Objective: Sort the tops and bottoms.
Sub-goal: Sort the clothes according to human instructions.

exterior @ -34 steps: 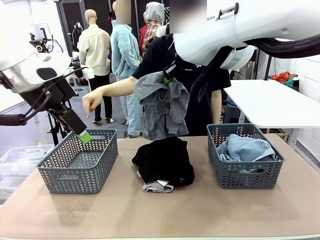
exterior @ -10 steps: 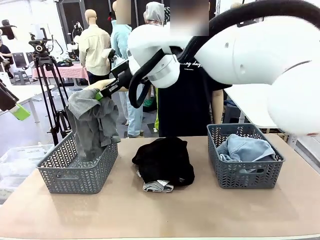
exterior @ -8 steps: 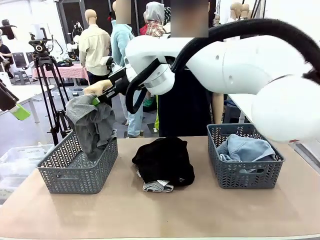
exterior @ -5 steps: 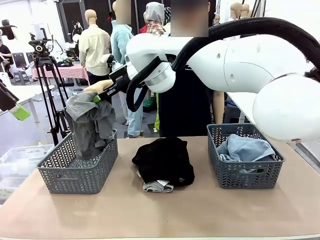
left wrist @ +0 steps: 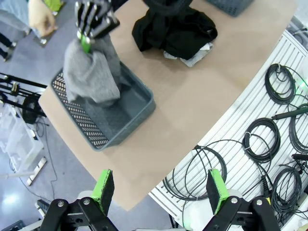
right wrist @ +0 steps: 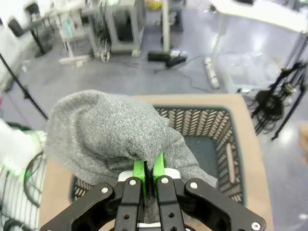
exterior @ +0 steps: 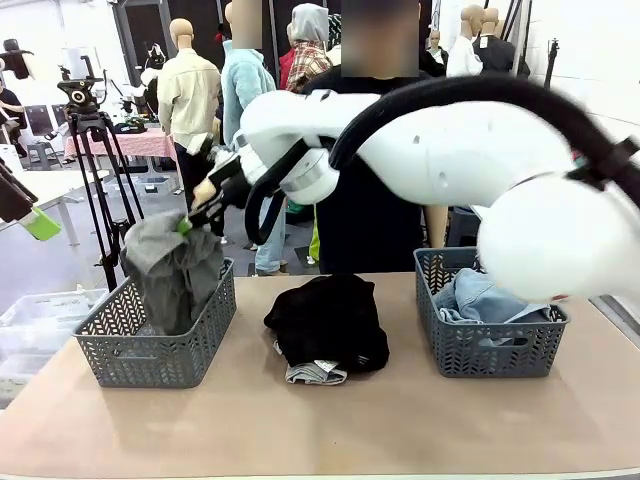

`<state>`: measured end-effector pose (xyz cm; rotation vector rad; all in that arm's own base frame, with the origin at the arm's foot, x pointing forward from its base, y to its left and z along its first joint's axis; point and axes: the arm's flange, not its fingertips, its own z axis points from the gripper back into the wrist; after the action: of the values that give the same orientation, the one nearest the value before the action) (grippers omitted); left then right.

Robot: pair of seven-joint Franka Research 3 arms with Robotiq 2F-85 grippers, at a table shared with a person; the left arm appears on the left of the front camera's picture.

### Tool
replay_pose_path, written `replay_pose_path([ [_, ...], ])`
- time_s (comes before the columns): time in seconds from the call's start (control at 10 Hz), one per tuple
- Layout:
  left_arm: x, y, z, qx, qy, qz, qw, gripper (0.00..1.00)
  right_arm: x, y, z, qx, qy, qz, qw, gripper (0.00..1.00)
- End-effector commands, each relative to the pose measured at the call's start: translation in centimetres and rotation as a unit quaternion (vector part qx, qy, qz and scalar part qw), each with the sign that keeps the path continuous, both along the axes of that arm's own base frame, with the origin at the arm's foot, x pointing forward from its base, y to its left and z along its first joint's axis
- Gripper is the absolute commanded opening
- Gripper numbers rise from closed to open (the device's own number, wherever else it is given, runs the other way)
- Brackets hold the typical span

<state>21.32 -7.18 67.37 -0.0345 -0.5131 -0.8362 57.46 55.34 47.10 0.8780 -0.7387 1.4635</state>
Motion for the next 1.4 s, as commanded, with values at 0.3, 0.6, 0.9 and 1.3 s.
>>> replay_pose_path([
  [0.3,0.0,0.1,0.1,-0.001,0.0,0.0,1.0,1.0,5.7,5.5,-7.1,-0.045,0.096,0.03,0.994,0.0],
  [0.6,0.0,0.1,0.1,-0.001,0.0,0.0,1.0,1.0,6.6,5.2,-8.6,-0.045,0.104,0.036,0.993,0.32],
  [0.9,0.0,0.1,0.1,-0.001,0.0,0.0,1.0,1.0,6.3,4.7,-7.8,-0.042,0.108,0.044,0.992,0.86],
  [1.3,0.0,0.1,0.1,-0.001,0.0,0.0,1.0,1.0,4.5,3.3,-4.6,-0.049,0.088,0.046,0.994,1.0],
])
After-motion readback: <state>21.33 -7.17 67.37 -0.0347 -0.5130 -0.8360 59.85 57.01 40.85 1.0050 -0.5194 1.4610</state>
